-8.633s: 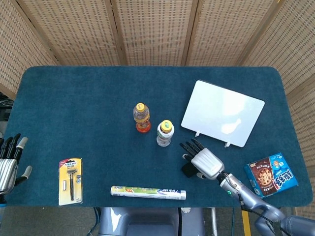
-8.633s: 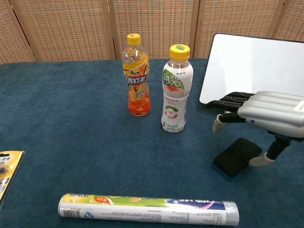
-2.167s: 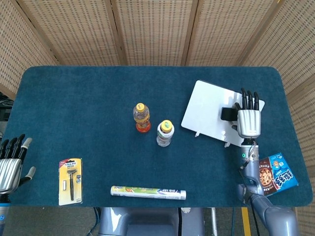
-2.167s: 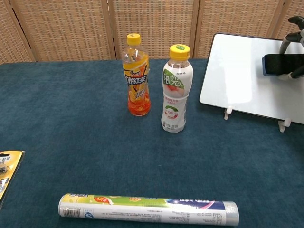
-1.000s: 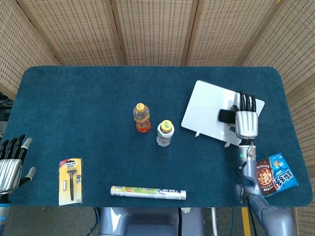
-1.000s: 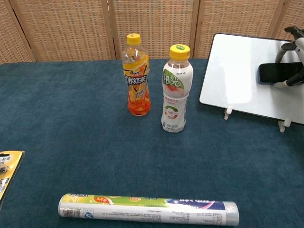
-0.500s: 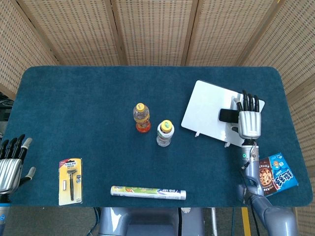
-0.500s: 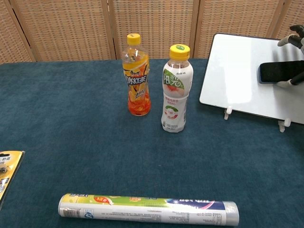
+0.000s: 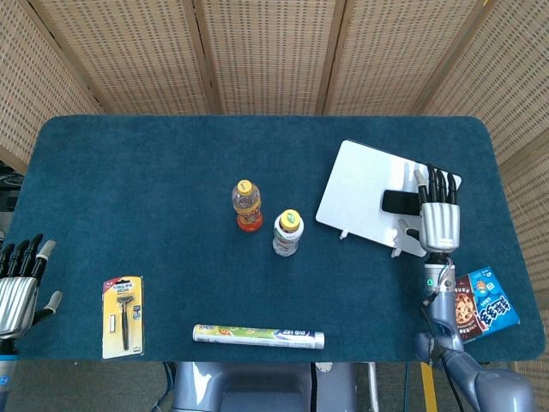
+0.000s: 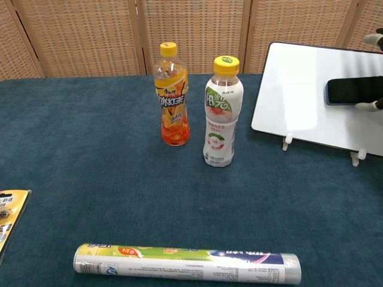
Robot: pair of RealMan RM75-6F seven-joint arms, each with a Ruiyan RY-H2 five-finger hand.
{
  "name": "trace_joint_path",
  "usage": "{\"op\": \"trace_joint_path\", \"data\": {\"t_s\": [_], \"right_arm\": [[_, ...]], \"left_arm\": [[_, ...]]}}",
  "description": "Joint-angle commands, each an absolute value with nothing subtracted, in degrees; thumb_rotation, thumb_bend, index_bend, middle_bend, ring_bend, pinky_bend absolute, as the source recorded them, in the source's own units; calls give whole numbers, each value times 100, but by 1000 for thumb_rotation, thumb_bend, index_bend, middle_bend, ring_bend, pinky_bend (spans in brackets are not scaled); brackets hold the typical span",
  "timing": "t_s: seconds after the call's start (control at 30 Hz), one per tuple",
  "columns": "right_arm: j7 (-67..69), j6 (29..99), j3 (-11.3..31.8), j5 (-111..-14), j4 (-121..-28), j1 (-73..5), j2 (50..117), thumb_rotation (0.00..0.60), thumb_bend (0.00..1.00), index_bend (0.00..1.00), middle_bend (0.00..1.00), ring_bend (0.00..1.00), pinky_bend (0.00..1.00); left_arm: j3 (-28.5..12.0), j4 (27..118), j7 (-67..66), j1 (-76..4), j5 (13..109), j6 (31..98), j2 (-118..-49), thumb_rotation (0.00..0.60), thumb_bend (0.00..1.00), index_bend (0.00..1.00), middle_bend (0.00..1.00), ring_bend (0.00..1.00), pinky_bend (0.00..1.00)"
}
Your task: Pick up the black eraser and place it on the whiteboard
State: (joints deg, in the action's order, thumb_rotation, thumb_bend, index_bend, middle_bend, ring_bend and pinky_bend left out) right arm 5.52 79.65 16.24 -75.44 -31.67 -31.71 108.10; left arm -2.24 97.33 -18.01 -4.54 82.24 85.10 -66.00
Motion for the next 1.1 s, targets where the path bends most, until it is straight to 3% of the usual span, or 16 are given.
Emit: {"op": "trace_joint_path", "data": {"t_s": [0.03, 0.43, 0.7, 1.1], "right_arm": [[483, 8331, 1489, -7685, -3721, -2879, 10519, 600, 105, 56, 0, 0, 0], [34, 9122, 972, -7909, -6322, -1689, 9101, 600, 105, 55, 0, 0, 0], [358, 9255, 674, -8183, -7080, -1236, 8372, 600, 105, 56, 0, 0, 0], [-214, 9215, 137, -8577, -8059, -770, 7377, 600, 105, 55, 0, 0, 0]], "left_arm": [[-226, 9741, -1784, -455, 8230, 8512, -6593, 600, 332, 0, 0, 0, 0], [-207, 9735, -1646, -430, 8294, 8552, -6555, 600, 330, 0, 0, 0, 0], [-203, 9733, -1637, -419, 8286, 8553, -6551, 600, 330, 0, 0, 0, 0], [-206, 9715, -1654, -416, 8294, 8562, -6566, 600, 329, 0, 0, 0, 0]]}}
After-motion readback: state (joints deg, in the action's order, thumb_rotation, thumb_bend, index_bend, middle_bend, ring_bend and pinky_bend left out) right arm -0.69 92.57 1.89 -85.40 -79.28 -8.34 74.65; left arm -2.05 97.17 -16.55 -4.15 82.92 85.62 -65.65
